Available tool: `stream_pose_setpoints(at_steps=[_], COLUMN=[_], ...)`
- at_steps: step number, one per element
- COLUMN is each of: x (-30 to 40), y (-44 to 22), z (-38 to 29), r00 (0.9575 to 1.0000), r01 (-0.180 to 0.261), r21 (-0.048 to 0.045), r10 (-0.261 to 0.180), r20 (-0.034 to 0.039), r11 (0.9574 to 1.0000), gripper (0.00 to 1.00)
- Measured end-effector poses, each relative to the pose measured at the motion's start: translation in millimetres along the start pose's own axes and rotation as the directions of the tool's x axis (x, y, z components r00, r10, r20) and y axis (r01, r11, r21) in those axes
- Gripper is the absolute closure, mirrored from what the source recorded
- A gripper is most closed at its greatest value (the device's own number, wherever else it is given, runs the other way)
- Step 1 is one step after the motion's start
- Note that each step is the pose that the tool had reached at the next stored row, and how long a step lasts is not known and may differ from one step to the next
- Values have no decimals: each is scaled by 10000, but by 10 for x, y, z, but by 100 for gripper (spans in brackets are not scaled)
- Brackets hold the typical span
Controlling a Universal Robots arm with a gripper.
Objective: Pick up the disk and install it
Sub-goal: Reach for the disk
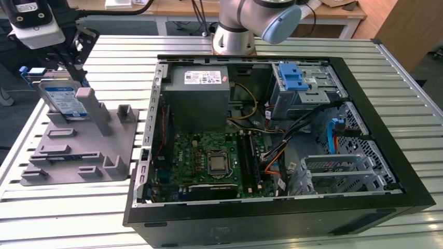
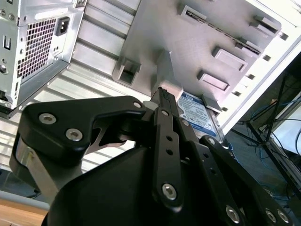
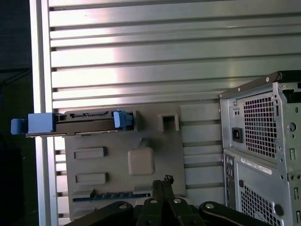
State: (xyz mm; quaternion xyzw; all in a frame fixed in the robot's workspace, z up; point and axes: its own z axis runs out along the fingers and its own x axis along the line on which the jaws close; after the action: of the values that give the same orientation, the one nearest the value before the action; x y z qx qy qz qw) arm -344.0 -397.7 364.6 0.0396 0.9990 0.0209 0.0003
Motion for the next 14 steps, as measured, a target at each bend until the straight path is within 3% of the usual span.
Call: stream_pose_setpoints(at_steps=[14], x=[51], y=[1], z=[1], r00=[10000], r01=[-1], r21=[0], r10=[1], r20=[-1], r11=[10000], gripper=[89])
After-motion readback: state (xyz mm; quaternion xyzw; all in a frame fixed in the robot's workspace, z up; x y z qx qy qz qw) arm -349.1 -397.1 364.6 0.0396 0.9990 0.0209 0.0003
